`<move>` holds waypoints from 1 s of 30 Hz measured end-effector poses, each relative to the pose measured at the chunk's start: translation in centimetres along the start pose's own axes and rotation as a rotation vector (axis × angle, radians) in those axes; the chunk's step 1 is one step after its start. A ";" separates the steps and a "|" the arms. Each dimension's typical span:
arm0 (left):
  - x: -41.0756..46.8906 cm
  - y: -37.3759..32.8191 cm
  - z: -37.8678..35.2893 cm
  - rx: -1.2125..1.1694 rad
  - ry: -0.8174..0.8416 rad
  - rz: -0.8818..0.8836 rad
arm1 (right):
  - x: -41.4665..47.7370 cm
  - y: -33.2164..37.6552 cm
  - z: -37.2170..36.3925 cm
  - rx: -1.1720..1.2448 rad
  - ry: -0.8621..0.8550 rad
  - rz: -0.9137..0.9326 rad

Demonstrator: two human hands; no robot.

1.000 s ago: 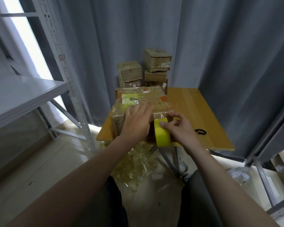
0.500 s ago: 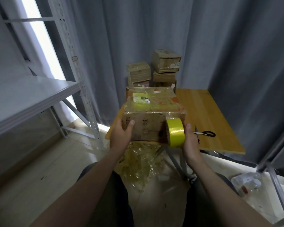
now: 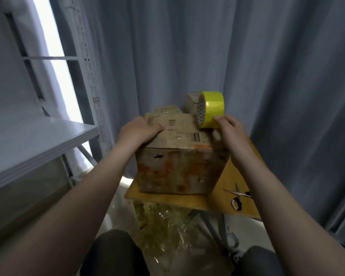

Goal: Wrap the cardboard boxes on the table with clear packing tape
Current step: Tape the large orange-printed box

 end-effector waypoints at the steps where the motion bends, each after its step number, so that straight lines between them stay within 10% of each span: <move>1: 0.4 -0.4 -0.1 0.024 0.039 -0.003 | 0.8 -0.1 -0.1 -0.055 -0.011 -0.002; 7: 1.5 -0.1 -4.3 0.321 0.227 0.007 | 2.3 -1.7 -1.5 -0.215 -0.030 0.033; 13: -0.4 -8.2 -11.1 0.394 0.406 -0.583 | 2.5 -1.7 -1.6 -0.277 -0.114 0.128; 30: 1.6 -7.9 -11.6 0.310 0.321 -0.502 | -2.8 3.1 -0.4 0.159 0.103 -0.081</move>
Point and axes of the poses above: each hand's wrist, its own x-axis towards the middle knuckle, its own z-axis out of the back of the hand, y = z × x, the point moved 8 cm from there along x, towards the middle knuckle, and after that the axes turned 7 degrees about -z, right-handed, at the moved point
